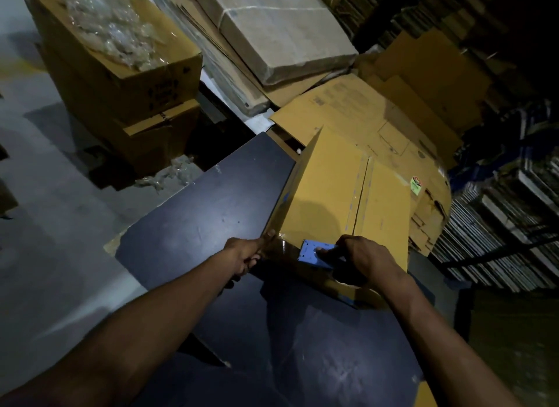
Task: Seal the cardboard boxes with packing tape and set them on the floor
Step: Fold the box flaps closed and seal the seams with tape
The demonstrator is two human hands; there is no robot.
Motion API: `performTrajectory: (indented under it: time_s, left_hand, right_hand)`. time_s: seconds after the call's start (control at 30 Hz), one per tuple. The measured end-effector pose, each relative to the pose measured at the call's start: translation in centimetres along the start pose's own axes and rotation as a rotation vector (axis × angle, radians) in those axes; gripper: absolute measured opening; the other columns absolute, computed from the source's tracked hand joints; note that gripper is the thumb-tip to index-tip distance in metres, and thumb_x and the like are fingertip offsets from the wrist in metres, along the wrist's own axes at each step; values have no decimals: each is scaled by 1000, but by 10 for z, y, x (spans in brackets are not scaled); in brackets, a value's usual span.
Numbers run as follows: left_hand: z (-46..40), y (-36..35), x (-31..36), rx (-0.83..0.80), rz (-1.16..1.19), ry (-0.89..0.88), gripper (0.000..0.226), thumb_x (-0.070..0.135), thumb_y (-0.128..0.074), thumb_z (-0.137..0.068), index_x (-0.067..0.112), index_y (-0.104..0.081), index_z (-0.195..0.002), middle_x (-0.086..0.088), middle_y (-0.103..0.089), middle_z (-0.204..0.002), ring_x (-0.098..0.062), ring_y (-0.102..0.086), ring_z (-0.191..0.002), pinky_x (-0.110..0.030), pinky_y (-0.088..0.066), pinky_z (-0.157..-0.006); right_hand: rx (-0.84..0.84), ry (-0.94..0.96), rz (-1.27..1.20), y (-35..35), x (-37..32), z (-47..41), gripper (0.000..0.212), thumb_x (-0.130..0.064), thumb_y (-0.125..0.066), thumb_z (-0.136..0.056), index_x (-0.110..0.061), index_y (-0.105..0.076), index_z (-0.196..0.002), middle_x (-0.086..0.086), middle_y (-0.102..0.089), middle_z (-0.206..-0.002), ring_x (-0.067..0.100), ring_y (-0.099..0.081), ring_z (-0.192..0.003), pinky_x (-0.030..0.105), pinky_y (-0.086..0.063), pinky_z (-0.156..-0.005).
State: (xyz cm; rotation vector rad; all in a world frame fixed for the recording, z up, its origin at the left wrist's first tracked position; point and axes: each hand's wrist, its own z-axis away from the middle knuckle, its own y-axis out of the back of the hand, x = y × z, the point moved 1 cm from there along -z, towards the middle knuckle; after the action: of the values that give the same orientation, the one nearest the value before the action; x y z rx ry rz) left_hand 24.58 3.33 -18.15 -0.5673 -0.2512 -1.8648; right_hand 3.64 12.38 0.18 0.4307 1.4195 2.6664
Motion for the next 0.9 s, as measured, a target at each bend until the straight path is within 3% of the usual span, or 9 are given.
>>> performTrajectory:
  time_s: [0.07,0.13,0.23,0.33,0.4,0.47,0.57,0.67,0.9]
  left_hand:
    - [-8,5,11,122,-72,-86,64,71,-84,-69,8,-73,-74,-6,-73,-69,-22,-59,-52,-31,-54,-52]
    - [-12,11,22,291,-120,-260,42,52,-77,-88,12,-73,-78,-6,-78,-87,-27,-71,-75,-39,-62,-76]
    - [5,7,36,381,-219,-752,13,35,-79,-90,23,-75,-95,3,-75,-100,-20,-70,-95,-36,-59,-87]
    - [35,-16,27,161,-776,-1353,51,53,-71,-86,22,-71,-127,1,-74,-117,-19,-69,-103,-35,-57,-91]
    - [28,-24,6,184,-1197,-1608,69,57,-65,-85,14,-64,-139,-7,-66,-139,-26,-64,-126,-41,-53,-103]
    - [16,-24,-6,274,-1320,-1669,59,42,-64,-92,12,-60,-144,-8,-59,-149,-24,-57,-137,-41,-54,-104]
    - [9,-28,-4,329,-1292,-1687,45,27,-48,-99,13,-67,-137,-7,-64,-143,-24,-63,-130,-46,-59,-95]
    - [10,-23,-3,292,-1379,-1701,53,17,-60,-94,17,-54,-147,-5,-57,-151,-20,-55,-138,-43,-55,-102]
    - [24,-23,0,210,-1420,-1669,51,23,-48,-99,9,-56,-148,-10,-50,-156,-27,-49,-143,-47,-50,-109]
  right_hand:
    - [-11,20,7,1,-1,2,52,-80,-46,-88,-33,-66,-97,-5,-68,-87,19,-66,-71,36,-47,-57]
    - [-29,31,4,2,-1,5,46,-78,-46,-90,-35,-61,-91,-5,-67,-91,22,-67,-75,39,-51,-63]
    - [-6,128,42,8,0,8,31,-63,-49,-97,-40,-64,-112,-1,-63,-102,27,-66,-85,43,-50,-68]
    - [-21,141,17,14,1,7,49,-67,-47,-97,-27,-69,-115,3,-64,-100,28,-66,-84,39,-45,-65]
    - [-39,123,-9,14,3,4,55,-72,-47,-96,-23,-70,-107,6,-68,-103,31,-68,-88,38,-48,-70]
    - [-63,143,0,14,3,5,56,-71,-45,-97,-23,-70,-112,6,-68,-110,31,-68,-94,35,-46,-73]
    - [-98,137,-40,11,13,6,52,-65,-46,-100,-21,-68,-116,8,-66,-117,31,-66,-103,33,-42,-77]
    - [-153,138,-43,7,30,12,46,-58,-49,-102,-22,-65,-125,8,-64,-125,31,-63,-111,33,-39,-78]
    - [-201,72,-17,-21,103,42,48,-63,-49,-99,-25,-66,-122,3,-67,-119,25,-63,-104,36,-47,-81]
